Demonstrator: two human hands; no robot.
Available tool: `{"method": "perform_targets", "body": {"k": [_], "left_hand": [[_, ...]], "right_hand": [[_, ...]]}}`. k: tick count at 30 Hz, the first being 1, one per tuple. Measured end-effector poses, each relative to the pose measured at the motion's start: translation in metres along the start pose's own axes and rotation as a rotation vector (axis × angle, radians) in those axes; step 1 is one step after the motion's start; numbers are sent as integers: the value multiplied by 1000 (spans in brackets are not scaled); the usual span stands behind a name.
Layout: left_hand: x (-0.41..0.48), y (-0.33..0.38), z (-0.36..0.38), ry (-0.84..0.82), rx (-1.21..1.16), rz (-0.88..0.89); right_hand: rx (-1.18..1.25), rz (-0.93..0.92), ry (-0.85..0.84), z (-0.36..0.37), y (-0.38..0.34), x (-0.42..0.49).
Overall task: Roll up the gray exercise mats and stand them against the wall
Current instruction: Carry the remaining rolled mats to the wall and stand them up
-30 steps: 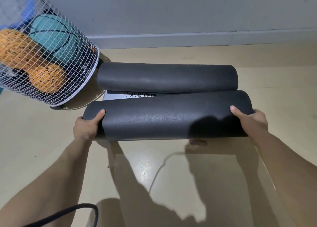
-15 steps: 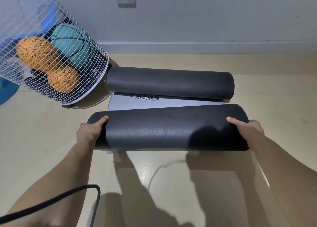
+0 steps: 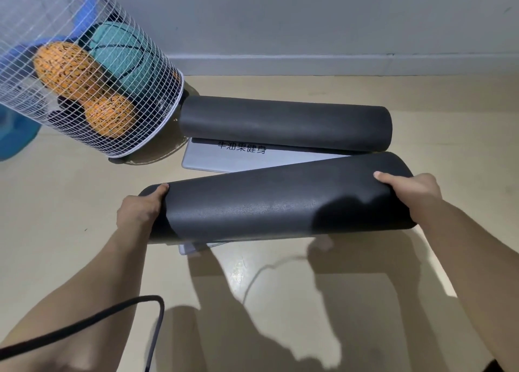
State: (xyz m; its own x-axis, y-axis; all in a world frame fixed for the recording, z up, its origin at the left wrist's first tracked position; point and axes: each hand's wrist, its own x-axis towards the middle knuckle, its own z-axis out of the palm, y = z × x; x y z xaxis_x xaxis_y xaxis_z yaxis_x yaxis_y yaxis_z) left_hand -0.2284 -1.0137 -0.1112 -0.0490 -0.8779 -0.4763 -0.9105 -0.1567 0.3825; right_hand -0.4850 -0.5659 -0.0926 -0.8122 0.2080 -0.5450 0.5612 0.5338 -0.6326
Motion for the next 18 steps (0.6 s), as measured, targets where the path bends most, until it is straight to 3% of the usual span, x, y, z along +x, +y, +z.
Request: {"method": "perform_targets", "body": {"k": [10,18], "left_hand": [[10,-14,15,-78,-254,91],[31,-15,16,-179,-394,165]], "right_hand": [[253,-75,-46,18,30,5],[189,-237,-201,7,31,30]]}}
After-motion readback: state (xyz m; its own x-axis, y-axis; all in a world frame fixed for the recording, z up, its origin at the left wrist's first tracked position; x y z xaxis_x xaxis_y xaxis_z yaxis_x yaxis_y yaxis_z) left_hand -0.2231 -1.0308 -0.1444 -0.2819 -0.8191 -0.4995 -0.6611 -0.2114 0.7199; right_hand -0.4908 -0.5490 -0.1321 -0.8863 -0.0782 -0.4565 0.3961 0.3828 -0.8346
